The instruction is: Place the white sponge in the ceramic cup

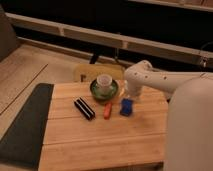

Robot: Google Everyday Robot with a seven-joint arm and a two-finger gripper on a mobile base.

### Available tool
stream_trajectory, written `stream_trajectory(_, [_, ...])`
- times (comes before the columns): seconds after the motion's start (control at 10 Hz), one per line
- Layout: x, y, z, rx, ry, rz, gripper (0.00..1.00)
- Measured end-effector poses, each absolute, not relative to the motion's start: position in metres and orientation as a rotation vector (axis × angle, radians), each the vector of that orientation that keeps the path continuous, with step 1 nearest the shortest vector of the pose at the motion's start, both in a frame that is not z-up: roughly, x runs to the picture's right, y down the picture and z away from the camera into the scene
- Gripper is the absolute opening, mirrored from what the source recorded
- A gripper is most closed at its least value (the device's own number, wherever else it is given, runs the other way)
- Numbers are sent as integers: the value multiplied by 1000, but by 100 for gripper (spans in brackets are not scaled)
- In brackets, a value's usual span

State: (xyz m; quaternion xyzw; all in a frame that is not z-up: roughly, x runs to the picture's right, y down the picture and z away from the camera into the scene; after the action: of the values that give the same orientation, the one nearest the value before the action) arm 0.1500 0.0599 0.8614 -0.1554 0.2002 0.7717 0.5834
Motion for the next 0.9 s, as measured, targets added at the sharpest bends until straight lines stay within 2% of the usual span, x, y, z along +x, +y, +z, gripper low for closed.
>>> stream_trajectory(0.9, [162, 73, 904, -379, 457, 1892, 65])
